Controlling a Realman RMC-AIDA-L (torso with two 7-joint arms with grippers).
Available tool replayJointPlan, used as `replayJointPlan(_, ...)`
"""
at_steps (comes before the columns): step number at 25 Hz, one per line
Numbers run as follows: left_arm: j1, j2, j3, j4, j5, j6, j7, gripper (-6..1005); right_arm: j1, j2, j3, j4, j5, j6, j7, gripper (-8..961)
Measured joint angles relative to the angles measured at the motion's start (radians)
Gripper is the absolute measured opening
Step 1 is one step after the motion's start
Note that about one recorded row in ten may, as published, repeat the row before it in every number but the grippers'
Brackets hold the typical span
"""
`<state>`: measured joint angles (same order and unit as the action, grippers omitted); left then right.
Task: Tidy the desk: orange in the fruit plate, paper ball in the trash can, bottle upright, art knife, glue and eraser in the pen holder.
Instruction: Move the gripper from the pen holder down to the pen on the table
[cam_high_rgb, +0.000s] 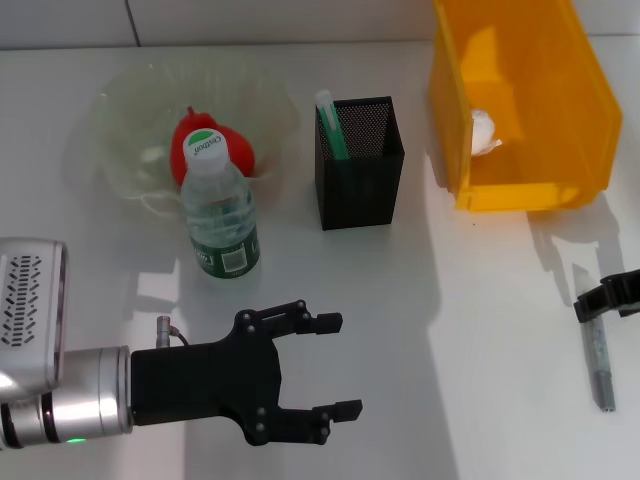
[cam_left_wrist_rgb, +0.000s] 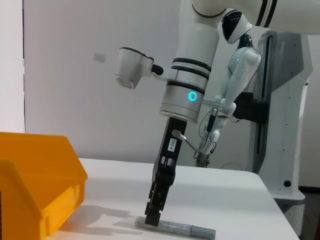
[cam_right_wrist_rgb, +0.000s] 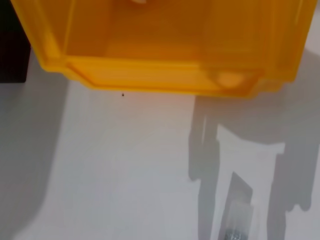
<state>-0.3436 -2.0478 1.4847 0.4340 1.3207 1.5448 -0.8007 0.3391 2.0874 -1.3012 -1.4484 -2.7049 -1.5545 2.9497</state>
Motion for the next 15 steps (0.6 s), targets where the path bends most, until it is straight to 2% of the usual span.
replayJointPlan(7,0.0,0.0,0.001,-0.001,0.0,0.0,-0.001,842,0.007,-0.001,-0.005,0.025,0.001,0.017,-0.001,525)
replayJointPlan(12,0.0,0.0,0.003,-0.002,0.0,0.0,-0.001,842,0.012,-0.003,-0.001,0.047,0.007,0.024,-0.006,517)
replayJointPlan(15,0.0,0.0,0.003,-0.001,0.0,0.0,-0.002,842,0.009,-0.005,-0.001,0.05,0.035,0.022,-0.01,446)
